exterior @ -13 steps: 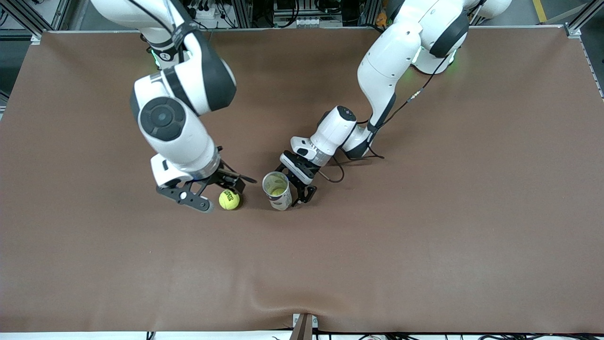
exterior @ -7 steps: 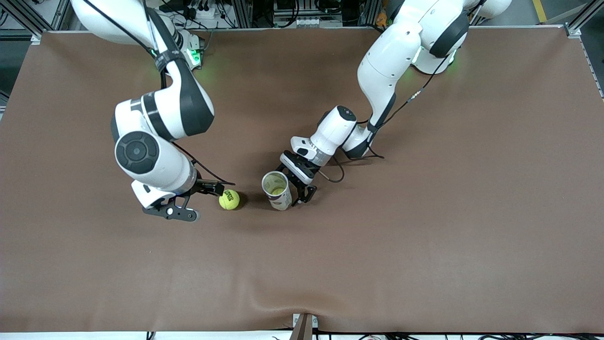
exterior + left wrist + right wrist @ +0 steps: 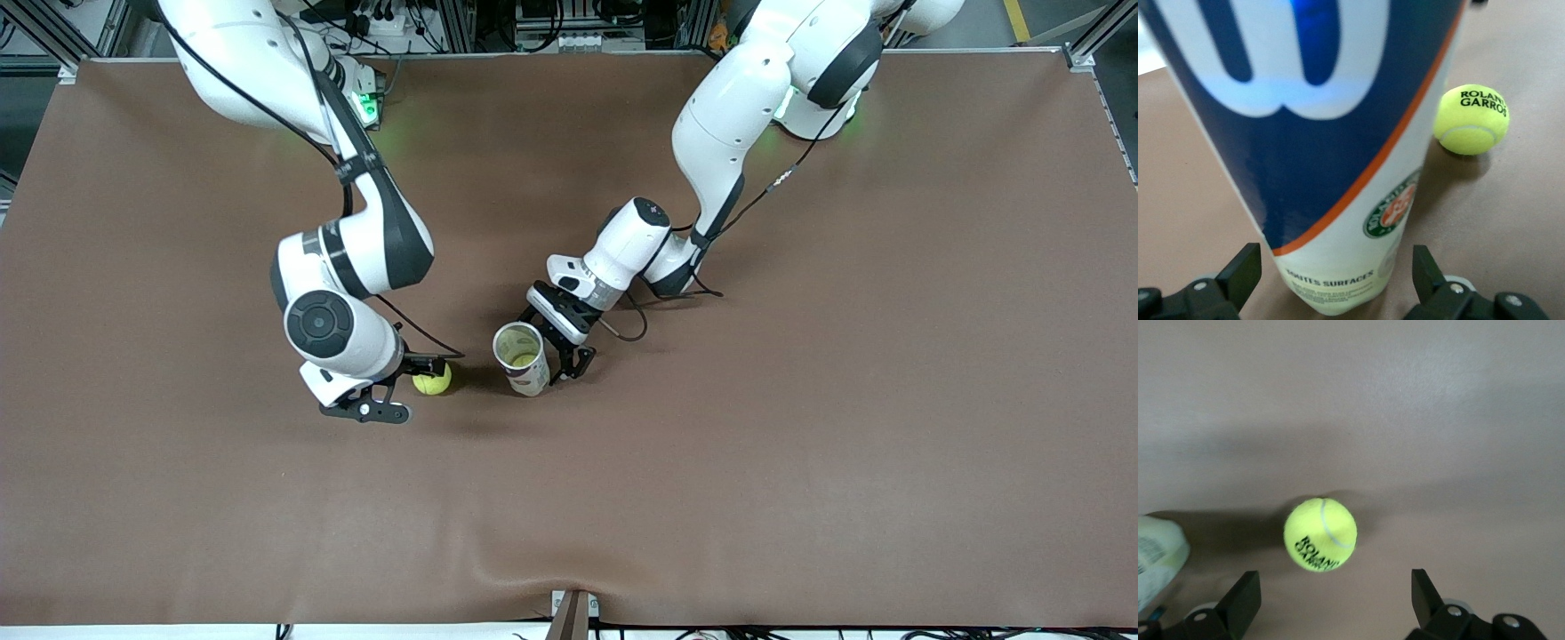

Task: Insert tennis ball vertically with right arm
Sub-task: 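Lower the right gripper onto the second yellow ball and grasp it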

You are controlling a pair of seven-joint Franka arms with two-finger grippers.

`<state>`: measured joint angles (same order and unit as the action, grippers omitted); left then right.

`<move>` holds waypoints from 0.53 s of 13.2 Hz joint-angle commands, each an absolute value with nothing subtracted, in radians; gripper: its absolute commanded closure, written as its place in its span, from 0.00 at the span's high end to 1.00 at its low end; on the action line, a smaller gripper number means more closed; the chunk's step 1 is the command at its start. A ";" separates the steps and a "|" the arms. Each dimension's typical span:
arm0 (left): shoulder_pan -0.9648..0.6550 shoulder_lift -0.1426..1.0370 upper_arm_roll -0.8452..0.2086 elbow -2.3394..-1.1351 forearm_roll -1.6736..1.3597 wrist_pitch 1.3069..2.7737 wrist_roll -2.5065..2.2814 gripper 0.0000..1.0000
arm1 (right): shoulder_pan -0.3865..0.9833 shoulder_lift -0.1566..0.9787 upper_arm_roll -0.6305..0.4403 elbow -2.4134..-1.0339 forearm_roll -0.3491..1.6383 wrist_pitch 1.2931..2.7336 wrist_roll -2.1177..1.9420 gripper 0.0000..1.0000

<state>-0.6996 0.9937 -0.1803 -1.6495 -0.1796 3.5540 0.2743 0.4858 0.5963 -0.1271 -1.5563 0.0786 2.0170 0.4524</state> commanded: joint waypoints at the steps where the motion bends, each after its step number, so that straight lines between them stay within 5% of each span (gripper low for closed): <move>1: -0.703 0.985 -0.181 -1.661 -0.167 3.553 0.268 1.00 | 0.485 0.609 -0.127 -1.617 0.109 2.075 0.436 1.00; 7: -0.701 0.982 -0.179 -1.664 -0.167 3.553 0.267 1.00 | 0.497 0.663 -0.127 -1.617 0.172 2.121 0.442 1.00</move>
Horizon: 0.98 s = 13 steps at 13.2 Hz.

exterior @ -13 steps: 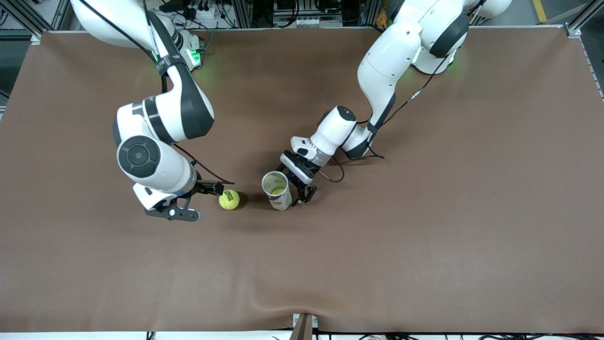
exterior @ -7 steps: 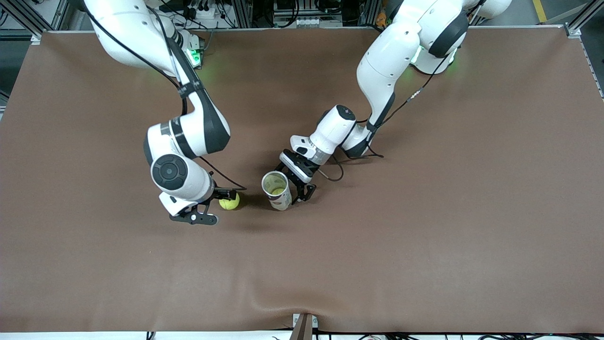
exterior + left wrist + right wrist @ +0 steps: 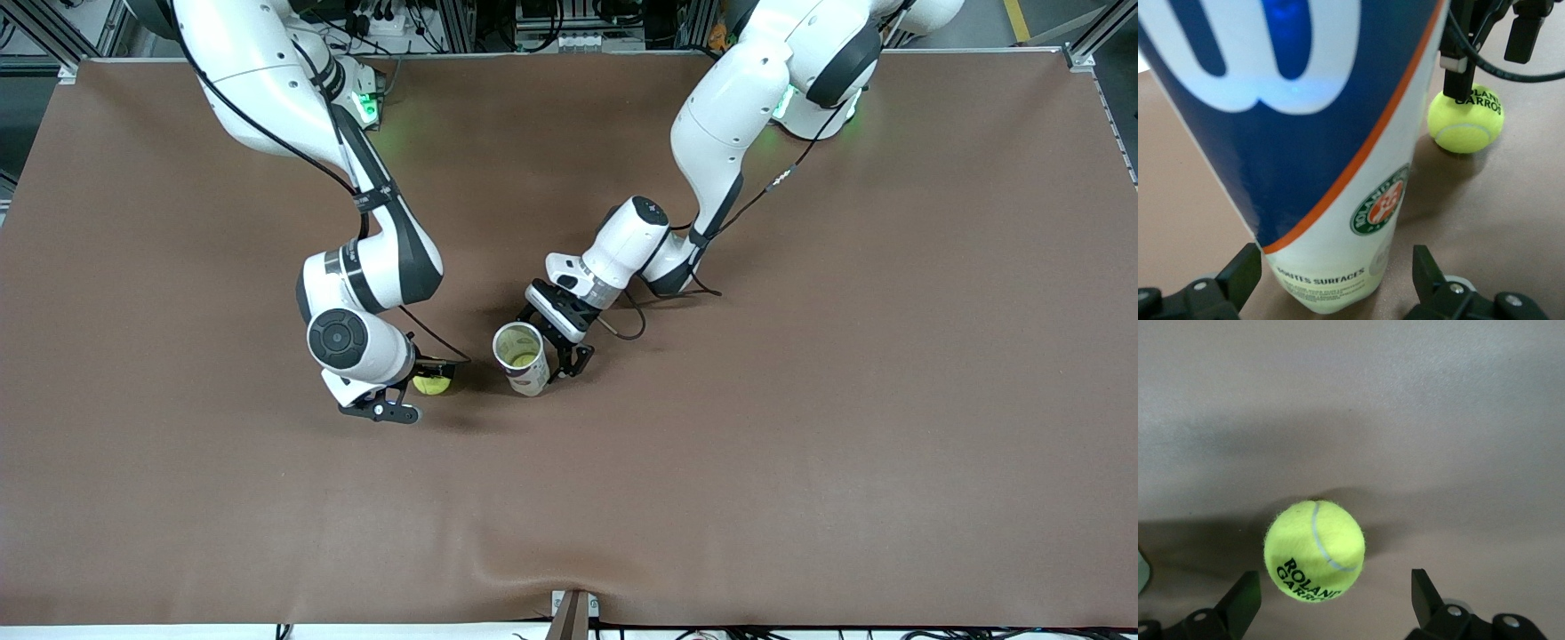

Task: Insert tennis ball vertically with right arm
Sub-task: 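Lower the right gripper onto the second yellow ball and grasp it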

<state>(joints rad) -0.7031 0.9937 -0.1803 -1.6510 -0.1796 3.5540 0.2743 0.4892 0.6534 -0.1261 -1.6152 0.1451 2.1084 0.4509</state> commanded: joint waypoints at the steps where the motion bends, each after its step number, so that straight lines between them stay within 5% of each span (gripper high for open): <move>1: -0.701 0.982 -0.179 -1.666 -0.167 3.553 0.267 1.00 | 0.497 0.669 -0.127 -1.617 0.178 2.134 0.442 1.00; 10: -0.701 0.982 -0.179 -1.663 -0.166 3.553 0.267 1.00 | 0.509 0.723 -0.127 -1.617 0.181 2.207 0.482 0.99; 12: -0.700 0.980 -0.179 -1.663 -0.166 3.553 0.267 1.00 | 0.509 0.723 -0.127 -1.617 0.183 2.210 0.505 0.28; 13: -0.699 0.980 -0.179 -1.663 -0.166 3.553 0.267 1.00 | 0.509 0.723 -0.127 -1.617 0.183 2.209 0.500 0.10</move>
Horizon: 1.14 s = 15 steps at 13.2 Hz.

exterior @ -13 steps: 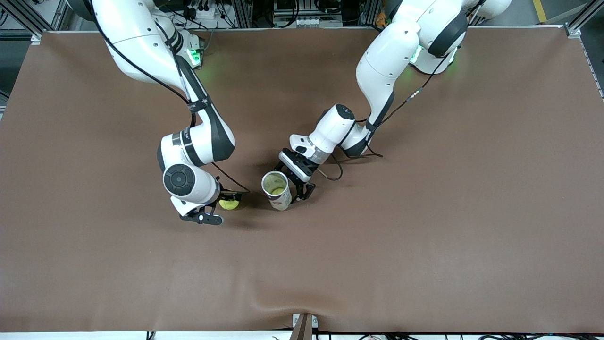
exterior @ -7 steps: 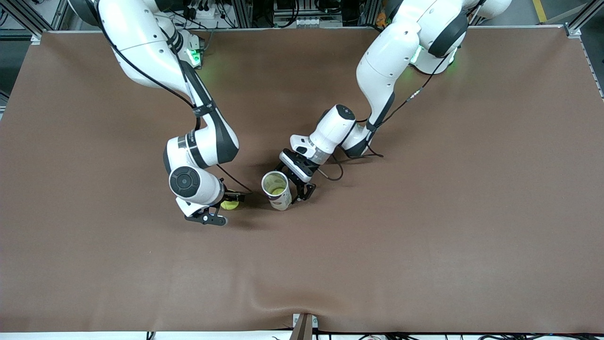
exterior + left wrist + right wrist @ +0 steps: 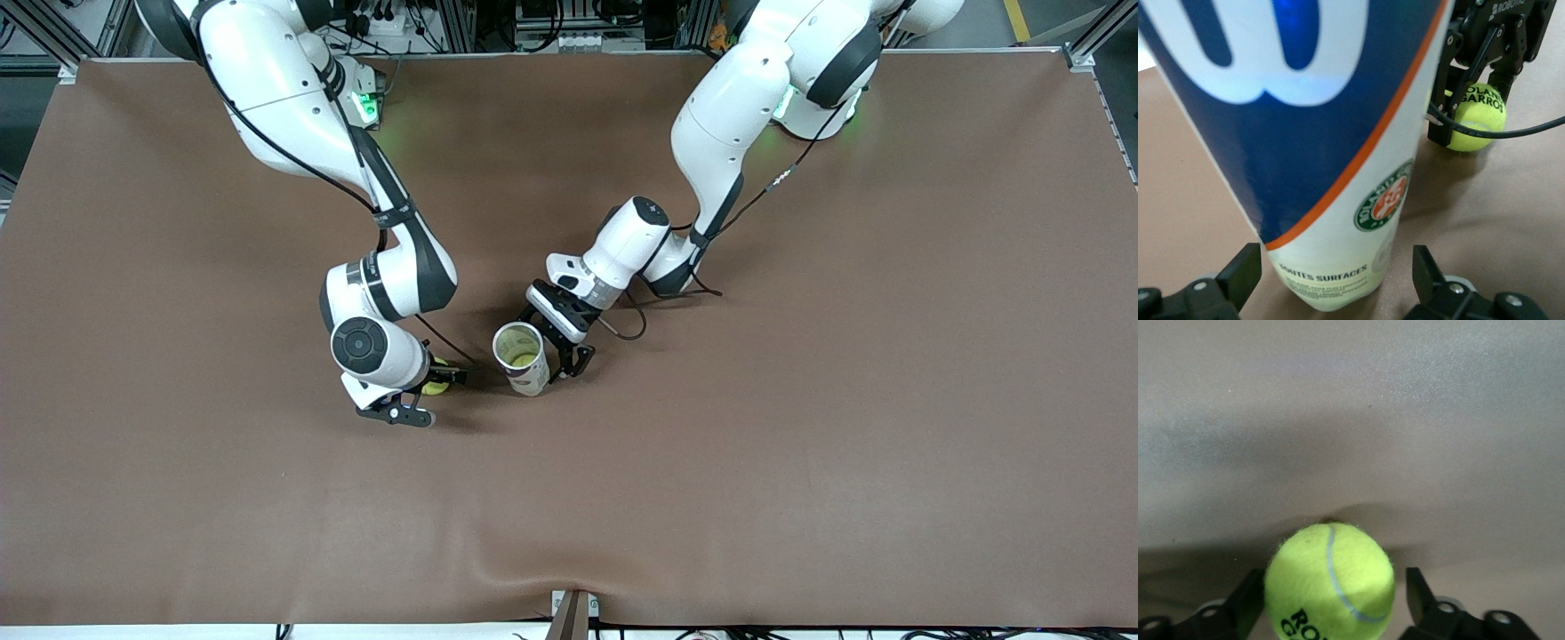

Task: Insert tennis ball vertically with right arm
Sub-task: 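Lift the second ball with the right gripper toward the can opening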

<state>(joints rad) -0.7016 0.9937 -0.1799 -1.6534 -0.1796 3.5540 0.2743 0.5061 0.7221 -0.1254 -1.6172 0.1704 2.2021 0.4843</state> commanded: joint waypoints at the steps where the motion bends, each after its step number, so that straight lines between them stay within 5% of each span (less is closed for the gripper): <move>1: -0.699 0.980 -0.179 -1.663 -0.166 3.553 0.267 1.00 | 0.508 0.721 -0.127 -1.617 0.183 2.206 0.496 0.00; 15: -0.707 0.974 -0.181 -1.664 -0.166 3.553 0.267 1.00 | 0.468 0.492 -0.129 -1.393 0.186 1.746 0.564 0.00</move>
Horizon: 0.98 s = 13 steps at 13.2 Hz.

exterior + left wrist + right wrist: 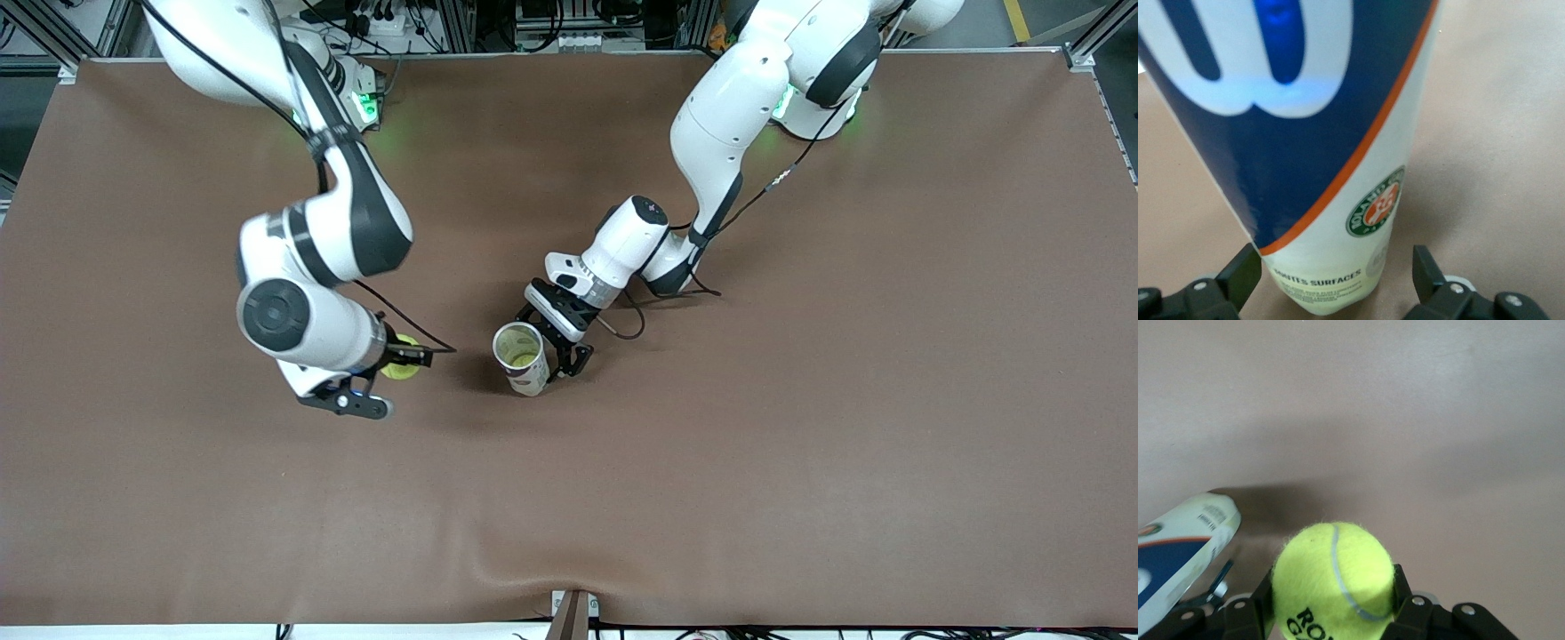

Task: Insert tennis ball vertically with right arm
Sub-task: 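Lift the second ball with the right gripper toward the can opening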

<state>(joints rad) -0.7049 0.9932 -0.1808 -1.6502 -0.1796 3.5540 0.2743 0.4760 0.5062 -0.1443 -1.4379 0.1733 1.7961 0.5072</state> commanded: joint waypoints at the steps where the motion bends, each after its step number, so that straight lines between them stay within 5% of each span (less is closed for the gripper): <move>1: -0.707 0.973 -0.181 -1.664 -0.166 3.553 0.265 1.00 | 0.471 0.492 -0.126 -1.359 0.192 1.721 0.601 0.00; 13: -0.707 0.976 -0.181 -1.661 -0.166 3.553 0.264 1.00 | 0.670 0.558 -0.127 -1.253 0.235 1.844 1.011 0.00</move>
<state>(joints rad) -0.7072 0.9931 -0.1814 -1.6491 -0.1796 3.5540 0.2743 0.6485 0.5079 -0.1201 -1.2894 0.2273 1.8228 0.9726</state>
